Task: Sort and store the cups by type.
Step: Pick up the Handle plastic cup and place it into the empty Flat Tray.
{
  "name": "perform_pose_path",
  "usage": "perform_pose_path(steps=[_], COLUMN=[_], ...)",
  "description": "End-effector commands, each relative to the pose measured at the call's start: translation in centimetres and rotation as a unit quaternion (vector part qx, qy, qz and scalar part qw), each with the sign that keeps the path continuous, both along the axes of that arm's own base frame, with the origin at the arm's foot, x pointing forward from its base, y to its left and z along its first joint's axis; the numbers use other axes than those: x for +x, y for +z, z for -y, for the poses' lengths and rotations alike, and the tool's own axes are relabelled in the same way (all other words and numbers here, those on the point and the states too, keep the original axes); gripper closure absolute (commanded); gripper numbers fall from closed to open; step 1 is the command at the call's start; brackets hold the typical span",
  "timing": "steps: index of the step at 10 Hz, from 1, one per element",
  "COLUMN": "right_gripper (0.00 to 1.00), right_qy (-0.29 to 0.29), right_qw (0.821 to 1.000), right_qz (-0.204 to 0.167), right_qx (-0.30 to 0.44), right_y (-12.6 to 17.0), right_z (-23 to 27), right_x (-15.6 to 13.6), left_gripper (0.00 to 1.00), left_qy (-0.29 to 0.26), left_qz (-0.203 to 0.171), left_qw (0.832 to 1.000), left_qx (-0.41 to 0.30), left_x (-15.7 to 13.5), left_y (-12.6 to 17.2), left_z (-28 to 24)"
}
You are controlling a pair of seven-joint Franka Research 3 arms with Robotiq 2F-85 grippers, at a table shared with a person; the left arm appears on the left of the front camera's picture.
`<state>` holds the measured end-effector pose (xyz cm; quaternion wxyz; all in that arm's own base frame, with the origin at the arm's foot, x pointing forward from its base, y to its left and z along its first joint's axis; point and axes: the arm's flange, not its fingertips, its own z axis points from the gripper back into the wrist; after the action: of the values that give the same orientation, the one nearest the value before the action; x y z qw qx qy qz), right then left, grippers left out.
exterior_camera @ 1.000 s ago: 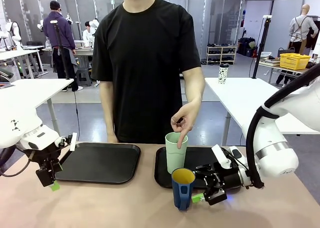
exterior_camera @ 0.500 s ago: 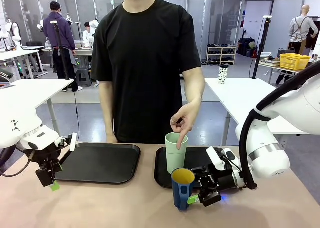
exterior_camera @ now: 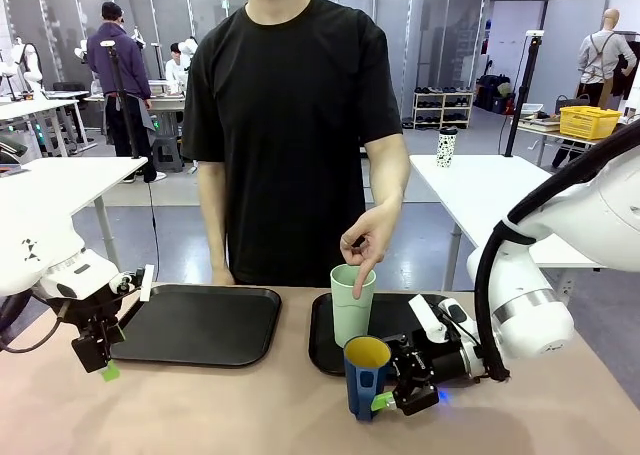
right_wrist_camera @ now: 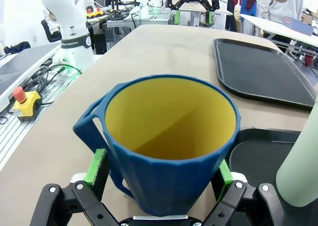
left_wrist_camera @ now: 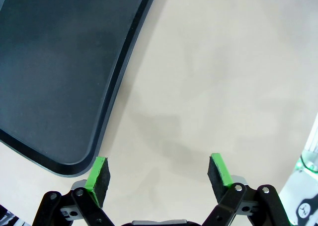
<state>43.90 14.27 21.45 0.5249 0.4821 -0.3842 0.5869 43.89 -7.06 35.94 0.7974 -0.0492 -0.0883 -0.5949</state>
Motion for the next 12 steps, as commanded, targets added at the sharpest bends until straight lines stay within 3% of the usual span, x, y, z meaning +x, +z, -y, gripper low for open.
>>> perform_pose_path(steps=[1,7,8,9,10,11,12], right_gripper=[0.0,0.0,0.15,0.15,0.31,0.2,0.46], right_qy=[-0.004,-0.012,-0.01,-0.008,-0.009,-0.01,-0.014], right_qw=[1.0,1.0,1.0,1.0,1.0,1.0,1.0], right_qz=[0.011,0.016,0.022,0.021,0.021,0.021,0.023], right_qx=[0.017,0.012,0.008,0.007,0.007,0.005,0.005], right_y=[-0.43,-0.76,-0.78,-0.77,-0.73,-0.72,-0.66], right_z=[-1.06,-1.94,-1.89,-1.86,-1.8,-1.76,-1.67], right_x=[0.5,1.07,0.95,0.91,0.86,0.83,0.83], left_gripper=[0.0,0.0,0.0,0.0,0.0,0.0,0.0], left_qy=[-0.008,-0.008,-0.008,-0.008,-0.008,-0.008,-0.008], left_qz=[0.004,0.004,0.004,0.004,0.004,0.004,0.004], left_qw=[1.0,1.0,1.0,1.0,1.0,1.0,1.0], left_qx=[-0.007,-0.007,-0.007,-0.007,-0.007,-0.007,-0.007], left_x=[-0.02,-0.02,-0.02,-0.02,-0.02,-0.02,-0.02], left_y=[-0.02,-0.02,-0.02,-0.02,-0.02,-0.02,-0.02], left_z=[-0.27,-0.27,-0.27,-0.27,-0.27,-0.27,-0.27])
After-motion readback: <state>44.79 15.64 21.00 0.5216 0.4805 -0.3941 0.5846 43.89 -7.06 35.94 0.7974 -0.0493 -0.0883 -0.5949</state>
